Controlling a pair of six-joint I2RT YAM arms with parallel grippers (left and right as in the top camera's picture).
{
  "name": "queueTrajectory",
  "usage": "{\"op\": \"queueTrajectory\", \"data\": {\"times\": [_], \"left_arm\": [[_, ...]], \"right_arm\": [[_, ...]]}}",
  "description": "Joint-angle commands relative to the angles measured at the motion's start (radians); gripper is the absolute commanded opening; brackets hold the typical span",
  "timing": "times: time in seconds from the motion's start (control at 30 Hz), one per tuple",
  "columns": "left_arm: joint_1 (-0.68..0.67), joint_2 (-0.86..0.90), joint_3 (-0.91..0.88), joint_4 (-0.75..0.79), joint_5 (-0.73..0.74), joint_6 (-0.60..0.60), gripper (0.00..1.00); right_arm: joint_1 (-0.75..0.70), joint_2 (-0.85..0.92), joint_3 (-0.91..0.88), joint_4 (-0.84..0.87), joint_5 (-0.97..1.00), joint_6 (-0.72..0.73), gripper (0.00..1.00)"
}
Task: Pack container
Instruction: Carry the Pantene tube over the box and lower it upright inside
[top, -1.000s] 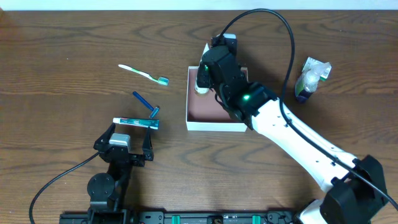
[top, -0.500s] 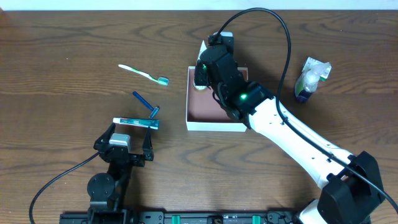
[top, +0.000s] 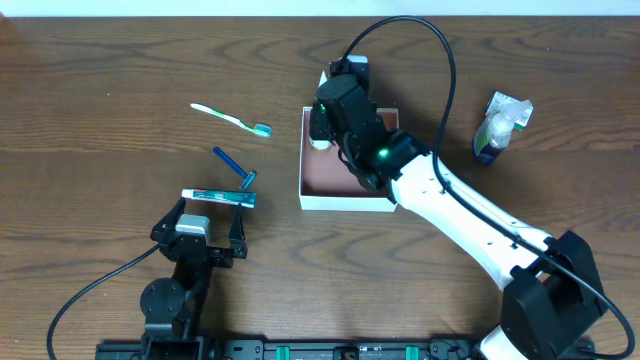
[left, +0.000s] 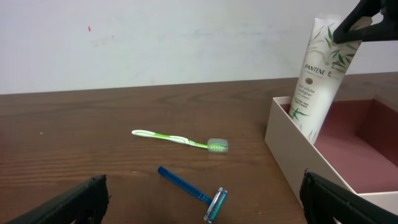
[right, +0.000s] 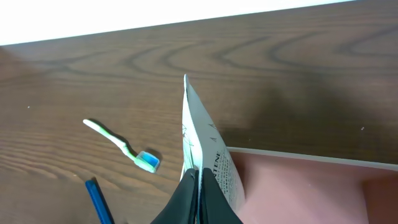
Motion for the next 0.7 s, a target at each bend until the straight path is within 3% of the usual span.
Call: {"op": "queueTrajectory", "data": {"times": [0.0, 0.23, 0.4, 0.67], "left_arm": [[-0.001, -0.006, -0.018, -0.034, 0.007, 0.013, 0.98], [-0.001, -0.005, -0.018, -0.034, 0.007, 0.013, 0.98], [-0.001, -0.005, -0.018, -0.034, 0.007, 0.013, 0.98], [-0.001, -0.005, -0.018, -0.034, 0.007, 0.014, 0.98]], "right_arm": [[0.014, 0.005, 0.020, 0.026, 0.011, -0.013, 0.01], [0.014, 0.010, 0.020, 0.057, -0.018, -0.025, 0.01], [0.014, 0.010, 0.020, 0.063, -0.029, -0.028, 0.34], [0.014, 0.010, 0.020, 0.090, -0.053, -0.089, 0.38]]}}
